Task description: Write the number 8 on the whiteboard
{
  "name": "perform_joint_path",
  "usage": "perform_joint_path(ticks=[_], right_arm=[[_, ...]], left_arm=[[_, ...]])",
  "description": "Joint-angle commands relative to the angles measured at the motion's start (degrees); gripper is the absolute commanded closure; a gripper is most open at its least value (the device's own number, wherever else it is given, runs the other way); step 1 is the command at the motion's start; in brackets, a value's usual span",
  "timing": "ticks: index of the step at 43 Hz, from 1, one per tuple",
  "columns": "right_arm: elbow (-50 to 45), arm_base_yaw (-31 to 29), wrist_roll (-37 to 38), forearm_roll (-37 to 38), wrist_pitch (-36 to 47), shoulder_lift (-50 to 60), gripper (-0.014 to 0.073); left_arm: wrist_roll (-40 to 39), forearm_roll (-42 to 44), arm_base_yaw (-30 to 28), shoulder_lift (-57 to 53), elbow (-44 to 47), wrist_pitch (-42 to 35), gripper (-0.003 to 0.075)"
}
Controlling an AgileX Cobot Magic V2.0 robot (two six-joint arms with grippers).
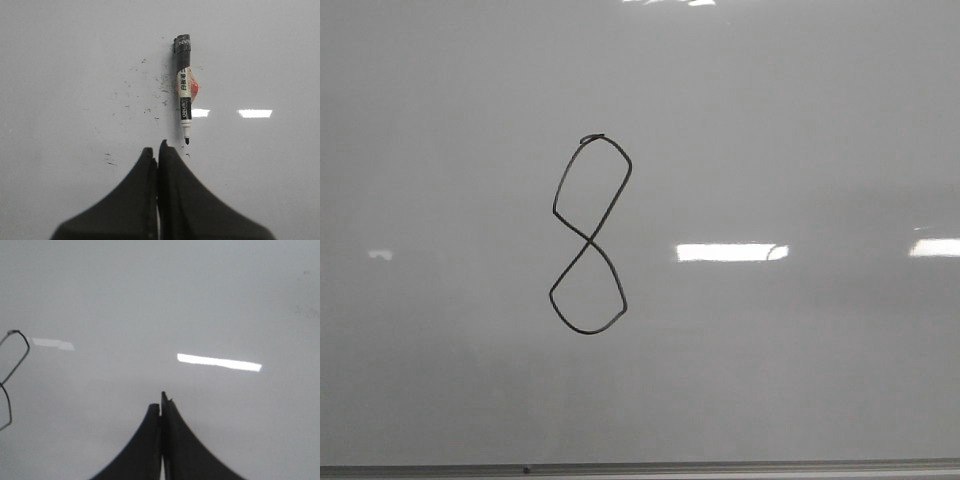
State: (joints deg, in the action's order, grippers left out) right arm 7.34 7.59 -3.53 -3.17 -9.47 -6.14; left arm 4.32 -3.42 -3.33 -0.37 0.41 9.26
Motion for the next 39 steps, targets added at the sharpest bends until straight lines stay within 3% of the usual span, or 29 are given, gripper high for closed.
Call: perform_joint_path(ticks=[1, 16, 21, 39], right_arm=[[-1.1, -2.9, 1.3, 1.4, 5.5, -0.5, 0.0651], [-8.8, -9.7, 1.6, 1.8, 4.4, 4.6, 0.0651], [-8.7, -10.1, 1.7, 1.8, 0.9, 8.0, 0.0651], [-8.7, -10.2, 1.7, 1.8, -0.2, 7.8, 0.0651]], left_arm=[[-0.6, 0.0, -0.1, -1.1, 0.1, -5.0, 0.0739], [-0.6, 0.0, -0.1, -1.1, 0.1, -5.0, 0.0739], [-0.6, 0.0, -0.1, -1.1, 0.1, -5.0, 0.0739], [-0.6, 0.0, -0.1, -1.1, 0.1, -5.0, 0.0739]])
